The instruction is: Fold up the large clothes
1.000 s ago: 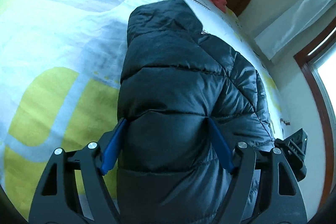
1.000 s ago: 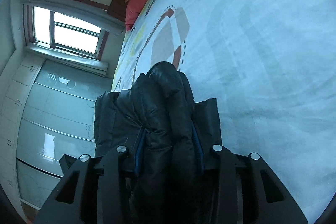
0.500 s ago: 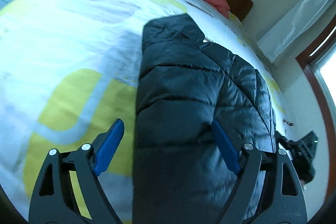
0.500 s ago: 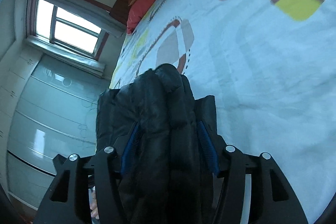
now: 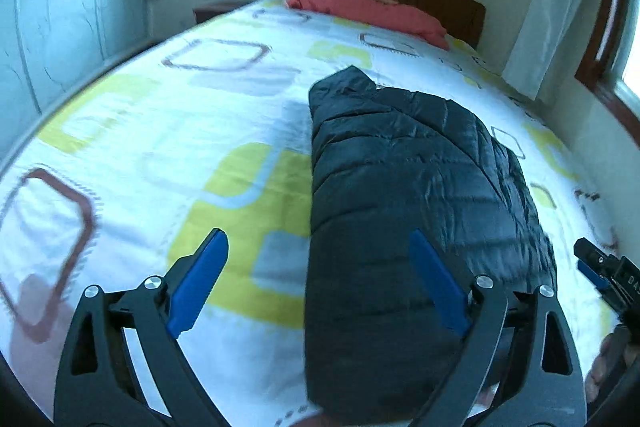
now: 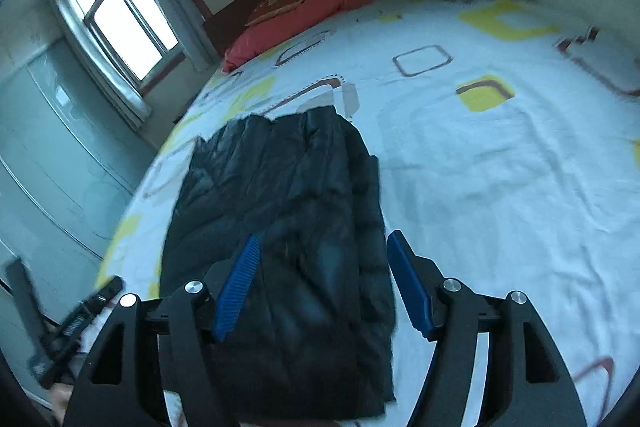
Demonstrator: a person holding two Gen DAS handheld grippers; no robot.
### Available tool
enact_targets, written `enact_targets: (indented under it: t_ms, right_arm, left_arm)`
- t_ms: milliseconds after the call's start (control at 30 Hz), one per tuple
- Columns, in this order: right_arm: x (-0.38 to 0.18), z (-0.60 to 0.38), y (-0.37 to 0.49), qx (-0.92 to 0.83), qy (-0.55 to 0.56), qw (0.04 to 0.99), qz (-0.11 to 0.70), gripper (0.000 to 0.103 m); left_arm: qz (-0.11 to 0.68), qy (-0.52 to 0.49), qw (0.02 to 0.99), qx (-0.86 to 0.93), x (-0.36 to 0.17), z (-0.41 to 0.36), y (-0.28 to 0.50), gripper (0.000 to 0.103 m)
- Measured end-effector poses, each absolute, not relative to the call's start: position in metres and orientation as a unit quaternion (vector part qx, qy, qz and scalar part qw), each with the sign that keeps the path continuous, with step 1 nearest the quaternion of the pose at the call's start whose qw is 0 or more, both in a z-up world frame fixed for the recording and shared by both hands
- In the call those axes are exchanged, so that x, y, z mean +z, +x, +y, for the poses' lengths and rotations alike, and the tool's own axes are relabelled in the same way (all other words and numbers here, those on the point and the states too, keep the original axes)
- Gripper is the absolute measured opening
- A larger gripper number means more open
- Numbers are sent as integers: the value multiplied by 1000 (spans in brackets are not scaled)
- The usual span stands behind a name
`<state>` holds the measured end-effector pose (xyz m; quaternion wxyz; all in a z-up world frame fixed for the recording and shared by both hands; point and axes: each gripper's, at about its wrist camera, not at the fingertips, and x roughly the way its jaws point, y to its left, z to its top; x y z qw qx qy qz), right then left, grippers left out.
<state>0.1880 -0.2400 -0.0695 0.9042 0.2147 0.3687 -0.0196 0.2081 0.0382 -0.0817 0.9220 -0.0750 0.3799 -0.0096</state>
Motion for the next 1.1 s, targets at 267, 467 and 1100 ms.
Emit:
enact_targets:
  t_ms: [267, 467, 1100]
  right_arm:
    - [-49, -201, 130, -46, 133, 929, 341, 73]
    - [-32, -186, 100, -43, 115, 940, 319, 73]
    - [-15, -158, 74, -41, 77, 953, 290, 73]
  left_arm:
    - [333, -52, 941, 20, -54, 28, 138, 97]
    - [309, -45, 950, 33, -39, 26, 104, 97]
    - [295, -40, 954, 41, -29, 22, 70, 97]
